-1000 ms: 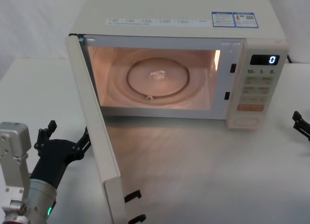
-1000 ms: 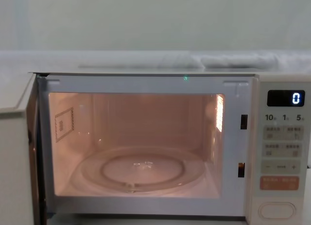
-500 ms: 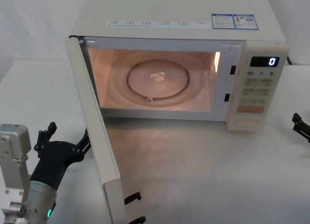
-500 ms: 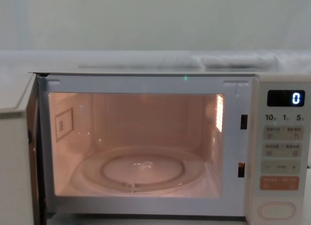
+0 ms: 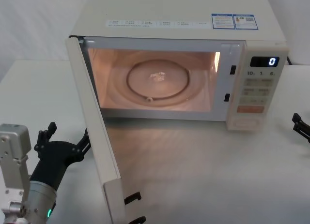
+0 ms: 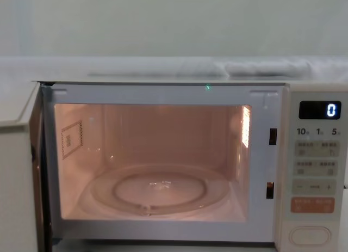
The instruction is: Press the button to open the microwave door with one hand; close the microwave door with the other hand.
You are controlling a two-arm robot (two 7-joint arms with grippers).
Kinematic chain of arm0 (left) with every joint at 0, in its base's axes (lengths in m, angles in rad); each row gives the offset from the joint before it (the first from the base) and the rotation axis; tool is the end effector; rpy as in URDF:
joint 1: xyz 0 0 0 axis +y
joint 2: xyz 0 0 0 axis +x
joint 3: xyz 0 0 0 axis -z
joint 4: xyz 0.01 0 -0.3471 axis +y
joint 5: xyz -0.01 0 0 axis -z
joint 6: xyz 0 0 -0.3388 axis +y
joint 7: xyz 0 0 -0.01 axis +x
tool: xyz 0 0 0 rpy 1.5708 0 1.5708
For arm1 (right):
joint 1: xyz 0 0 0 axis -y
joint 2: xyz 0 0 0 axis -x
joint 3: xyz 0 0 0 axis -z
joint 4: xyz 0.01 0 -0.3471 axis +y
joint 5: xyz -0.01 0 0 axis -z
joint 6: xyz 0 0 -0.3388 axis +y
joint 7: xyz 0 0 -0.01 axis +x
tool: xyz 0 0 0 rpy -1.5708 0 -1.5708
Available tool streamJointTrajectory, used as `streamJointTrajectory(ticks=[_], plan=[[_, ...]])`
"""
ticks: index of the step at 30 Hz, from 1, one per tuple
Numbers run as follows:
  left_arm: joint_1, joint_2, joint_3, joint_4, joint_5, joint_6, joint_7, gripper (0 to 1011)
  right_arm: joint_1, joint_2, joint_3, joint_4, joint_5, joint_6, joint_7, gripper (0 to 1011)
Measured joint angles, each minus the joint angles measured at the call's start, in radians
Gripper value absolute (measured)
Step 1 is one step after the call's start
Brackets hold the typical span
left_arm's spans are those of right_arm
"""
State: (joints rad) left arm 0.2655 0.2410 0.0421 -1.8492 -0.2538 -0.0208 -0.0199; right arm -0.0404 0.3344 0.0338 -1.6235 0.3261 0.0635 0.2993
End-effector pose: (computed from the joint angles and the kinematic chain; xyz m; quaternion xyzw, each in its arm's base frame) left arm 0.2682 0.0480 -0.3389 -0.0174 0.0064 0.6616 0.7496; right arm 0.3456 -0.1226 -0.3308 -0.0164 0.0147 -0.5996 0.8000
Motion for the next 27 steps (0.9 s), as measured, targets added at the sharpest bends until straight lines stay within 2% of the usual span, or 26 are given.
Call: streamJointTrajectory(ticks=[27], plan=[[0.000,0.000,0.000,0.000,0.000,0.000,0.000,1001,0.000,0.000,0.000,0.000,0.000,0.000,0.000,1002]])
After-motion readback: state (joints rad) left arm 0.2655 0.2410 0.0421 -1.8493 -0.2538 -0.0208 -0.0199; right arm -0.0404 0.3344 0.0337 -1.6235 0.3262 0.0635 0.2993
